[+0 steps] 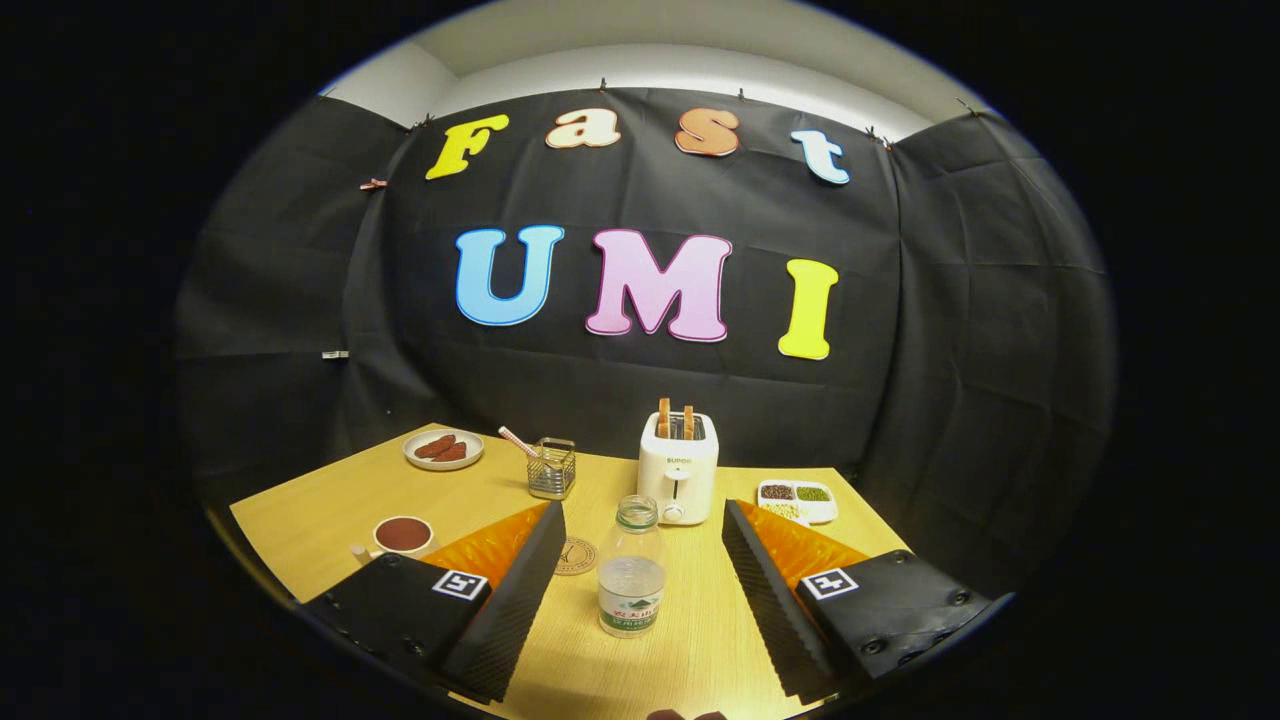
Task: Take the bottle from table, then pour the juice into the cup, finally place the bottle on the coaster
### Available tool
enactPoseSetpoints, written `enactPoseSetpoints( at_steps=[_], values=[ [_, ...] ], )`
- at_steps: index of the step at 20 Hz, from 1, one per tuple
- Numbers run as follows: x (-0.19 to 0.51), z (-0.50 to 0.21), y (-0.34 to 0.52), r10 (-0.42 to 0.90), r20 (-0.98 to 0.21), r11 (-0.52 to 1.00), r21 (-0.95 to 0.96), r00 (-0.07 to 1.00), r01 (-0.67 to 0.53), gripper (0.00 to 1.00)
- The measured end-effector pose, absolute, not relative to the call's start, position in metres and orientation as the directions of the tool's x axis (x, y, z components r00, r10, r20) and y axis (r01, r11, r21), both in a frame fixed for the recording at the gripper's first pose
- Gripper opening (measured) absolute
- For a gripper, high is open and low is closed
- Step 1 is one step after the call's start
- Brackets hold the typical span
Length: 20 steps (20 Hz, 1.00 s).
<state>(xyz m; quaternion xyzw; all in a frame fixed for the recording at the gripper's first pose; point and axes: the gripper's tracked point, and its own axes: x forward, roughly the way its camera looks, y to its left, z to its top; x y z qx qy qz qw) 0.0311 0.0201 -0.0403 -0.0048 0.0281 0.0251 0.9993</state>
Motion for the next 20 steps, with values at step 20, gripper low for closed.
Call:
enactPoseSetpoints(
  at_steps=[20],
  values=[
    [0.104,-0.153,0.021,0.015,-0.166,1.0,0.029,0.986,-0.01,0.98]
  ],
)
